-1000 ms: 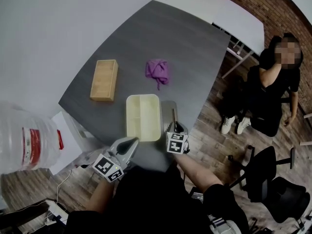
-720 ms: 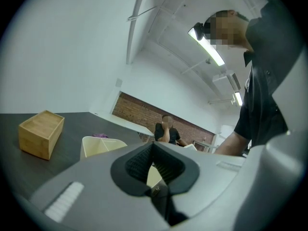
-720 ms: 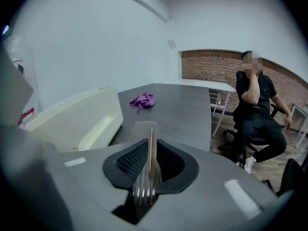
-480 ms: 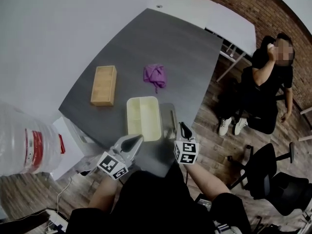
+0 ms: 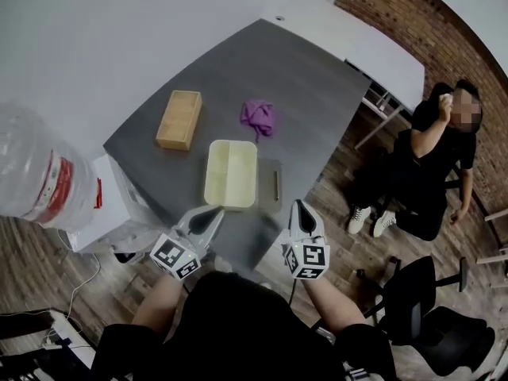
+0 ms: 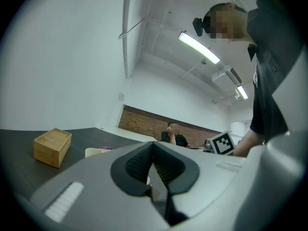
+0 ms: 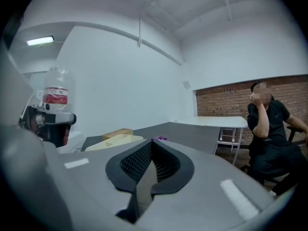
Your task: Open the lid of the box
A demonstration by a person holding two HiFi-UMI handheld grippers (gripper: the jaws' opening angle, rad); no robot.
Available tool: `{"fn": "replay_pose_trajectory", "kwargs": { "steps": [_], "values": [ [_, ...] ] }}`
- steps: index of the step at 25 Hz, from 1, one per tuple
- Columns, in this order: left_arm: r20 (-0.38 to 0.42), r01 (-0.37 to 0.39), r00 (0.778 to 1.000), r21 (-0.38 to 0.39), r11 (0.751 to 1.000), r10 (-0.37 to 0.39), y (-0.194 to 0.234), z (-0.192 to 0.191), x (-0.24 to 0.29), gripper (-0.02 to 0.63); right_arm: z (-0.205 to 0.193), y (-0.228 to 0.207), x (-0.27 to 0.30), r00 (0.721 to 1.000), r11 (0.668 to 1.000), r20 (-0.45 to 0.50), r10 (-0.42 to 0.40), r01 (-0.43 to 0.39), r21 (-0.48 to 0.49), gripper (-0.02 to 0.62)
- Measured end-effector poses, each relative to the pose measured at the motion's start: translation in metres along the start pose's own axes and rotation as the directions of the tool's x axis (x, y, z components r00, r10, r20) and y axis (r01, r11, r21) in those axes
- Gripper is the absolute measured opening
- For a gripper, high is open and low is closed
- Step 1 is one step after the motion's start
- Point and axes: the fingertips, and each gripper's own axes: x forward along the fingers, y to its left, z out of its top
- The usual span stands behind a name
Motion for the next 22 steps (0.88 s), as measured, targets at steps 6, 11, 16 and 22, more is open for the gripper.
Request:
{"fn": "replay_pose_trajectory", "kwargs": {
  "steps": [6, 11, 16, 22],
  "values": [
    [0.01, -0.053, 0.999, 0.092, 0.994, 0.052, -0.048, 0.0, 0.0, 0.0, 0.002, -0.001, -0.044, 0.992, 0.992, 0.008, 0.123, -0.123, -0.002, 0.002],
    [0.041, -0.149, 0.988, 0.087, 0.985, 0.146, -0.085, -0.003, -0.018, 0.0, 0.006, 0.002, -0.081, 0.972, 0.972, 0.021, 0.233, -0.232, -0.037, 0.002],
    [0.053, -0.211, 0.977, 0.071, 0.975, 0.208, -0.116, -0.01, -0.037, 0.0, 0.008, 0.011, -0.113, 0.949, 0.95, 0.041, 0.312, -0.311, -0.024, 0.002],
    [0.088, -0.257, 0.963, 0.026, 0.966, 0.253, -0.132, -0.007, -0.054, 0.0, 0.004, 0.023, -0.135, 0.929, 0.93, 0.054, 0.366, -0.366, -0.024, 0.002]
  ]
}}
